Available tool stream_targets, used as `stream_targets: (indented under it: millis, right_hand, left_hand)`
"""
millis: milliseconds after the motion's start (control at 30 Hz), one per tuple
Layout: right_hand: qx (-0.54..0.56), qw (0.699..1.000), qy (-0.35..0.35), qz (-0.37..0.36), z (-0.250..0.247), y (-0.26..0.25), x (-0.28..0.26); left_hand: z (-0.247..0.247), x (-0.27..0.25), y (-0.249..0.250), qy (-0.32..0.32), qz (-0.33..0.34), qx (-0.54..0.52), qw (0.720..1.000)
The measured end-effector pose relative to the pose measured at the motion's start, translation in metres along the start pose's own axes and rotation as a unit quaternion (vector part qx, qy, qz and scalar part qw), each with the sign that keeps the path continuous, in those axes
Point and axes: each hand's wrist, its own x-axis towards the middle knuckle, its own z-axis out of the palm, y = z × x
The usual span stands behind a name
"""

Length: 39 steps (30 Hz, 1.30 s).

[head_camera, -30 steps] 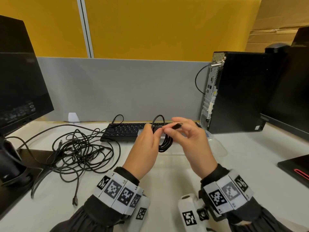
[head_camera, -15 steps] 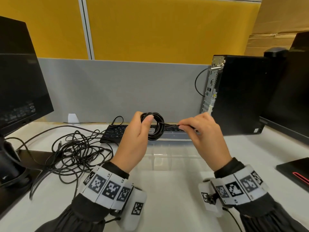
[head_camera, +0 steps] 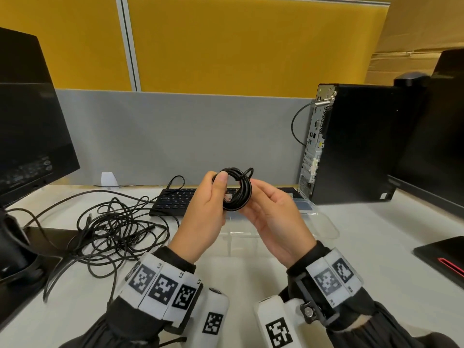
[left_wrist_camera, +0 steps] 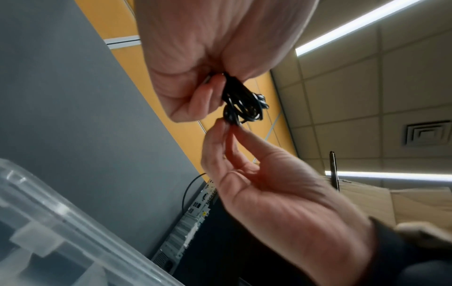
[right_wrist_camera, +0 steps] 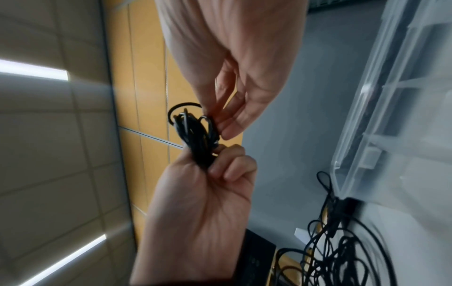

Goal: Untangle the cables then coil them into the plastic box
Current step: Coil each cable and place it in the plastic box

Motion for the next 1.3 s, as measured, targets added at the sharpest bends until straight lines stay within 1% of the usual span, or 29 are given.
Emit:
stream_targets:
  millis: [100,167,267,367,400,467,600,733,800,900,967,1033,1133,1300]
  right_hand:
    - [0.018,0.999,0.039,-0.021,0.004,0.001,0.001]
    - [0.042,0.997,0.057,-0.022,0.004,0.001,0.002]
    - [0.082,0.996,0.034,0.024,0.005,-0.004,0.001]
    - [0.127,0.987,-0.004,0.097,0.004,-0.011,-0.001]
    - [0.129,0.985,-0.013,0.114,0.003,-0.012,-0.001]
    - [0.1,0.987,-0.028,0.122,0.004,-0.012,-0.001]
    - [0.019,0.994,-0.054,0.09,0.001,-0.015,-0.002]
    - [-0.052,0.992,-0.076,0.087,-0.002,-0.019,-0.002]
    - [-0.113,0.988,-0.066,0.075,0.001,-0.018,-0.003]
    - [-0.207,0.977,-0.031,0.034,0.004,-0.012,-0.003]
    - [-0.237,0.971,-0.028,0.023,0.003,-0.01,-0.003]
    - [-0.205,0.977,-0.043,0.041,0.003,-0.01,-0.003]
    - [-0.114,0.989,-0.063,0.065,0.003,-0.01,-0.005]
    - [-0.051,0.993,-0.066,0.081,0.001,-0.008,-0.003]
  left_hand:
    - [0.001,0.001,-0.002,-0.008,0.019,0.057,0.998]
    - [0.005,-0.002,-0.004,-0.017,0.022,0.063,0.998]
    - [0.005,-0.002,-0.006,-0.024,0.01,0.045,0.999]
    - [0.002,0.0,-0.007,-0.038,-0.044,-0.018,0.998]
    - [0.002,0.0,-0.007,-0.037,-0.047,-0.016,0.998]
    - [0.002,0.0,-0.006,-0.025,-0.03,0.02,0.999]
    - [0.0,0.002,-0.008,-0.003,-0.011,0.064,0.998]
    - [-0.004,0.004,-0.012,0.028,0.005,0.115,0.993]
    - [-0.003,0.004,-0.012,0.031,0.017,0.141,0.989]
    - [-0.005,0.004,-0.012,0.046,0.034,0.158,0.986]
    - [-0.006,0.004,-0.013,0.057,0.053,0.175,0.981]
    - [-0.006,0.004,-0.013,0.069,0.07,0.196,0.976]
    - [-0.003,0.003,-0.014,0.077,0.08,0.207,0.972]
    - [0.0,0.001,-0.016,0.086,0.09,0.201,0.972]
